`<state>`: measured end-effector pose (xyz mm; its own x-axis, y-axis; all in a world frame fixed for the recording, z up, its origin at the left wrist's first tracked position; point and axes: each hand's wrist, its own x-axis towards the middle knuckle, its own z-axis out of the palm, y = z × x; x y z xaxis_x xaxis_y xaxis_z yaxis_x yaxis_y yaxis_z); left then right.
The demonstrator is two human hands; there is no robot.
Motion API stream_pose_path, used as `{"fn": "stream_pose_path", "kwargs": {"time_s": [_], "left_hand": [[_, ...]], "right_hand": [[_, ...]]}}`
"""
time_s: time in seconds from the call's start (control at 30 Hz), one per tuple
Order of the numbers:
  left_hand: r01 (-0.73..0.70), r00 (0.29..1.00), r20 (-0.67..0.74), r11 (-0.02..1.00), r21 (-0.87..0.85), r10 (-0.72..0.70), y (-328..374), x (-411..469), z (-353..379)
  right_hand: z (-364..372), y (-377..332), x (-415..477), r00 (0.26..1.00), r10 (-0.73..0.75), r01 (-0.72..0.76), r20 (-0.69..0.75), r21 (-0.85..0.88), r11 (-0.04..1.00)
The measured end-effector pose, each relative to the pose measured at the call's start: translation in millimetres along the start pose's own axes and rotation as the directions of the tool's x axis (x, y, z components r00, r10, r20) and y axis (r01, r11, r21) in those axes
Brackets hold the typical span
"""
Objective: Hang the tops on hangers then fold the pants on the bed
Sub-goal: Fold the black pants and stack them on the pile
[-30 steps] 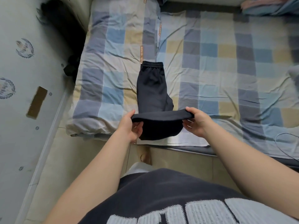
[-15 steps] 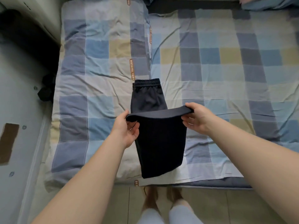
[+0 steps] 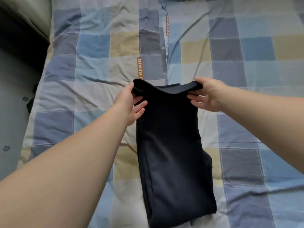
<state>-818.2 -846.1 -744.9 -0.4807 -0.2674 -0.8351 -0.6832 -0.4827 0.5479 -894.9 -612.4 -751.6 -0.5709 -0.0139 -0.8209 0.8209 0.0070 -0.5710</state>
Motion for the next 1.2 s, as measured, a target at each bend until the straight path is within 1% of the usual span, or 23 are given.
{"fn": "stream_pose_path", "kwargs": {"time_s": [0.13, 0.23, 0.3, 0.37, 0.47, 0.5, 0.53, 0.57, 0.67, 0.7, 0.77, 0.8, 0.83, 0.9, 0.97, 1.03, 1.13, 1.2], "left_hand": [[0.037, 0.999, 0.02, 0.982, 0.186, -0.041, -38, 8, 1], [0.0, 1.0, 0.017, 0.954, 0.299, -0.006, -82, -5, -2], [-0.047, 0.999, -0.003, 0.93, 0.365, 0.051, -116, -17, -9], [-0.139, 0.986, -0.017, 0.866, 0.48, 0.167, -156, -31, -19], [-0.277, 0.926, -0.016, 0.707, 0.651, 0.378, -214, -60, -38], [-0.294, 0.9, -0.025, 0.648, 0.703, 0.435, -232, -71, -44], [-0.28, 0.883, -0.044, 0.6, 0.749, 0.467, -250, -81, -50], [-0.241, 0.876, -0.082, 0.578, 0.78, 0.476, -268, -91, -55], [-0.119, 0.887, -0.198, 0.619, 0.776, 0.418, -307, -111, -66], [-0.101, 0.894, -0.201, 0.616, 0.781, 0.401, -315, -114, -68], [-0.099, 0.897, -0.179, 0.58, 0.809, 0.404, -321, -112, -71], [-0.105, 0.894, -0.177, 0.577, 0.81, 0.411, -320, -109, -73], [-0.111, 0.894, -0.184, 0.599, 0.793, 0.409, -318, -105, -72], [-0.104, 0.906, -0.214, 0.682, 0.724, 0.366, -311, -97, -67], [-0.057, 0.919, -0.255, 0.739, 0.671, 0.302, -307, -91, -59], [-0.021, 0.933, -0.26, 0.76, 0.65, 0.248, -307, -86, -55], [-0.016, 0.962, -0.201, 0.773, 0.634, 0.184, -307, -82, -59], [-0.011, 0.97, -0.187, 0.791, 0.611, 0.158, -303, -82, -66]], "right_hand": [[-8, 47, 13, 0.99, 0.103, -0.095, 0.099, -0.084, 0.992], [-28, 95, 7, 0.979, 0.164, -0.152, 0.118, -0.101, 0.983], [-42, 125, -3, 0.979, 0.177, -0.164, 0.101, -0.128, 0.978], [-56, 156, -17, 0.982, 0.186, -0.174, 0.042, -0.19, 0.966], [-81, 209, -43, 0.986, 0.12, -0.143, -0.117, -0.223, 0.964], [-91, 228, -52, 0.98, 0.088, -0.128, -0.178, -0.232, 0.964], [-100, 248, -62, 0.972, 0.067, -0.125, -0.225, -0.253, 0.959], [-107, 266, -71, 0.965, 0.06, -0.133, -0.254, -0.278, 0.951], [-121, 311, -88, 0.96, 0.136, -0.207, -0.246, -0.288, 0.935], [-123, 322, -90, 0.959, 0.18, -0.239, -0.22, -0.28, 0.93], [-120, 337, -90, 0.953, 0.269, -0.298, -0.142, -0.258, 0.919], [-116, 342, -88, 0.948, 0.299, -0.316, -0.105, -0.25, 0.915], [-113, 345, -84, 0.946, 0.315, -0.325, -0.079, -0.245, 0.913], [-107, 349, -76, 0.944, 0.323, -0.329, -0.066, -0.246, 0.912], [-103, 350, -70, 0.939, 0.336, -0.345, -0.08, -0.245, 0.906], [-102, 350, -67, 0.932, 0.35, -0.362, -0.092, -0.218, 0.906], [-101, 345, -71, 0.935, 0.345, -0.355, -0.086, -0.167, 0.92], [-103, 337, -77, 0.942, 0.327, -0.334, -0.074, -0.144, 0.932]]}}
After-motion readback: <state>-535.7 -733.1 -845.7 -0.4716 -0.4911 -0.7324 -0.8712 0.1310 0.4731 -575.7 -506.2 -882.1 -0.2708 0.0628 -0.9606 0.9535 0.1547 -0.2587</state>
